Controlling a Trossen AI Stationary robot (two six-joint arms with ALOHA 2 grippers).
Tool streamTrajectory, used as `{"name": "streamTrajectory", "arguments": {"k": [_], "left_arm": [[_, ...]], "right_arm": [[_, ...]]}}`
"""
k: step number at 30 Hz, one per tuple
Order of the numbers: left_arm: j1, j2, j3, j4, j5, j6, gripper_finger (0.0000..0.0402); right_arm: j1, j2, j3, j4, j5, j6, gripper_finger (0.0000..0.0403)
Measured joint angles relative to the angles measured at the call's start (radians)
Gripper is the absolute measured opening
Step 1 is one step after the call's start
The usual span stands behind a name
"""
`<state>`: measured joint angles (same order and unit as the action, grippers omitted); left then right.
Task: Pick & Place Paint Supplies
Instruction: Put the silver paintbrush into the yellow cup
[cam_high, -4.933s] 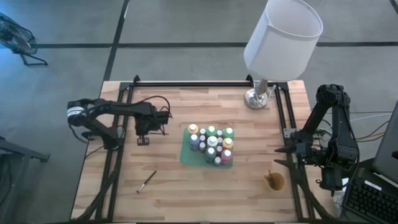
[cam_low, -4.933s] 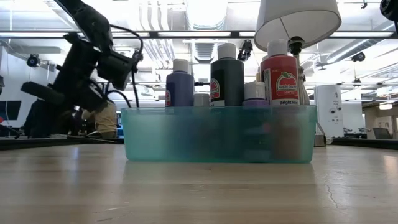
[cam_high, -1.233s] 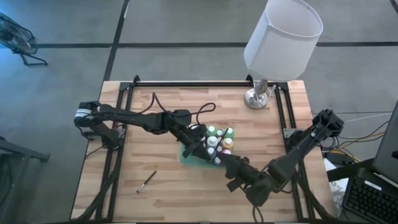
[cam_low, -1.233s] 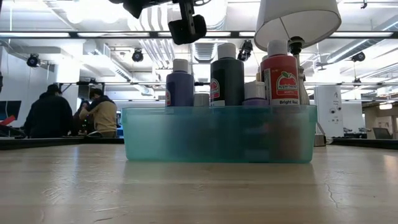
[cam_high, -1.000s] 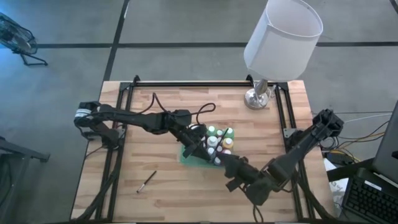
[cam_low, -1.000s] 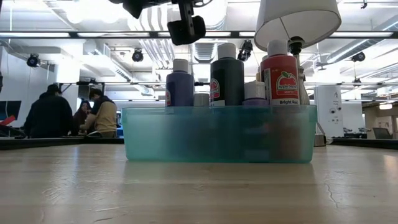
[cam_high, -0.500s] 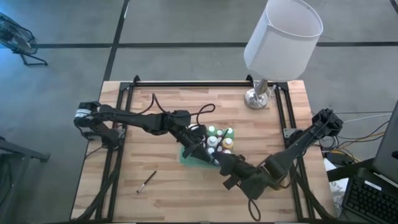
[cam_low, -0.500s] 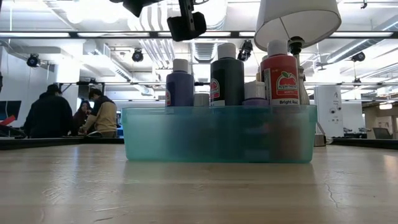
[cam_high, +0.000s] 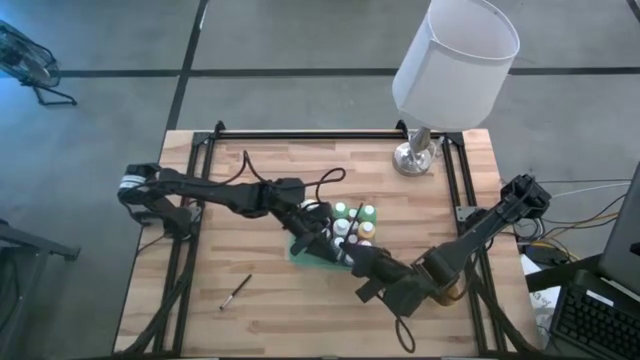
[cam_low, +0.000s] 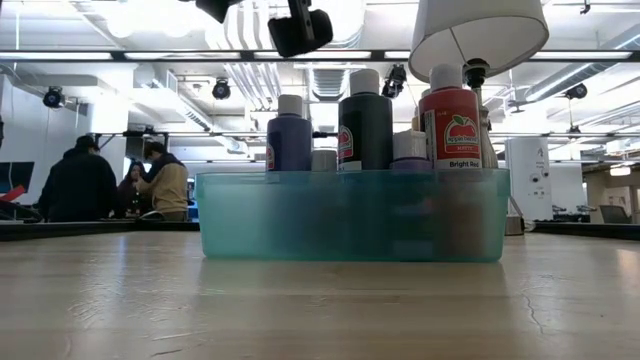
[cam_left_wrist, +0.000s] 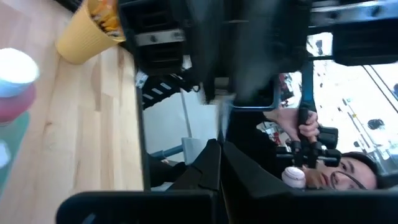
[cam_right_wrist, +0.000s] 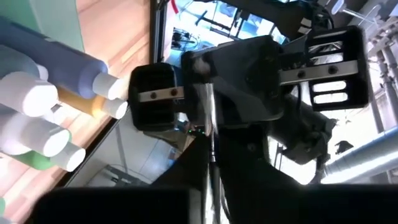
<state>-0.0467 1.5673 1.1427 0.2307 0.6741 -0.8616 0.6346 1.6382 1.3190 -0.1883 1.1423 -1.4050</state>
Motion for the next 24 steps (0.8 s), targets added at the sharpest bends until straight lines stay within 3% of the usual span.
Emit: {"name": "streamTrajectory", "arguments": {"k": [2, 13, 18, 22, 24], "left_arm": [[-0.001, -0.003, 0.0, 0.005, 0.003, 0.0, 0.0005], [-0.001, 0.0, 0.0, 0.063, 0.004, 0.113, 0.001], [0.0, 0.001, 0.0, 0.066, 0.017, 0.19, 0.0066], [0.025, -0.018, -0.001, 0.014, 0.119, 0.252, 0.0112], [0.033, -0.046, -0.001, -0.044, 0.107, 0.319, 0.0122]], "right_arm": [[0.0, 0.0, -0.001, -0.001, 0.0, 0.012, 0.0019], [-0.001, 0.0, 0.0, 0.007, 0.01, 0.017, 0.0013], [0.0, 0.0, 0.0, 0.01, 0.035, 0.041, 0.0013], [0.011, -0.011, 0.001, -0.005, 0.04, 0.161, 0.0011], [0.025, -0.027, 0.001, -0.043, 0.034, 0.242, 0.001]]}}
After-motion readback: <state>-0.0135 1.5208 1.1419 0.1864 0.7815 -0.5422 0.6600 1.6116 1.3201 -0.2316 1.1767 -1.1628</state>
